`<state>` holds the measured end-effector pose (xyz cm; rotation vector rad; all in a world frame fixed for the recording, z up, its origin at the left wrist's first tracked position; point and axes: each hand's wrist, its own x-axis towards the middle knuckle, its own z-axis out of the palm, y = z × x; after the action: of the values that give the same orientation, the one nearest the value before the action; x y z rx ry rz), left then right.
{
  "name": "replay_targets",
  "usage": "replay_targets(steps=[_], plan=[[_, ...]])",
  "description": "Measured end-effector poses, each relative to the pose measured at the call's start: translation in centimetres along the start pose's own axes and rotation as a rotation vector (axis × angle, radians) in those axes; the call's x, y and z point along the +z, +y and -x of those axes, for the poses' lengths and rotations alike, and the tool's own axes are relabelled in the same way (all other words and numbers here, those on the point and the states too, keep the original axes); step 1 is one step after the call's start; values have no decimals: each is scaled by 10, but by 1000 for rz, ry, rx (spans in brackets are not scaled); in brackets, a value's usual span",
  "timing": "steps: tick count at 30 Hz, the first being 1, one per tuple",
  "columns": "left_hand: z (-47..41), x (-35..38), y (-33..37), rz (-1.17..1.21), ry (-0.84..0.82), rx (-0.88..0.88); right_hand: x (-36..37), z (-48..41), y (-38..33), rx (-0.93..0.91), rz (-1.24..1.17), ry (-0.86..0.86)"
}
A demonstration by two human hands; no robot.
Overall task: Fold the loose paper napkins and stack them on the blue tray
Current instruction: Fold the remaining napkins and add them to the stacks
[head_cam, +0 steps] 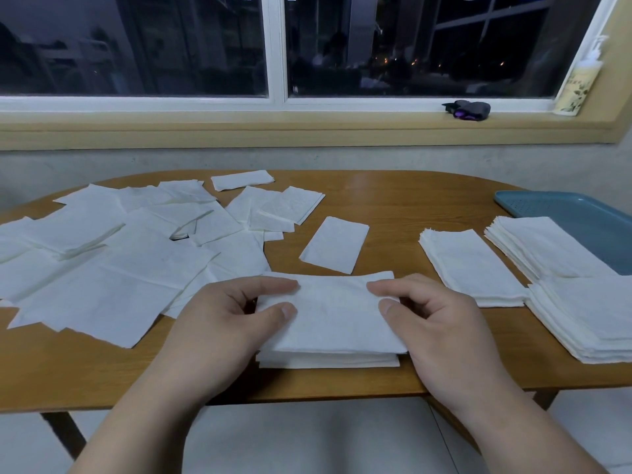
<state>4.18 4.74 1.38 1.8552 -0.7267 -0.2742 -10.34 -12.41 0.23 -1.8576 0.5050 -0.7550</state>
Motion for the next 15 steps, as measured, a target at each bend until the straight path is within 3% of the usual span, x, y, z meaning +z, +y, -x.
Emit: replay_targets(steps=[15], plan=[[-4,-2,-17,-369,-60,-45,2,-3,18,-89,496,-73]])
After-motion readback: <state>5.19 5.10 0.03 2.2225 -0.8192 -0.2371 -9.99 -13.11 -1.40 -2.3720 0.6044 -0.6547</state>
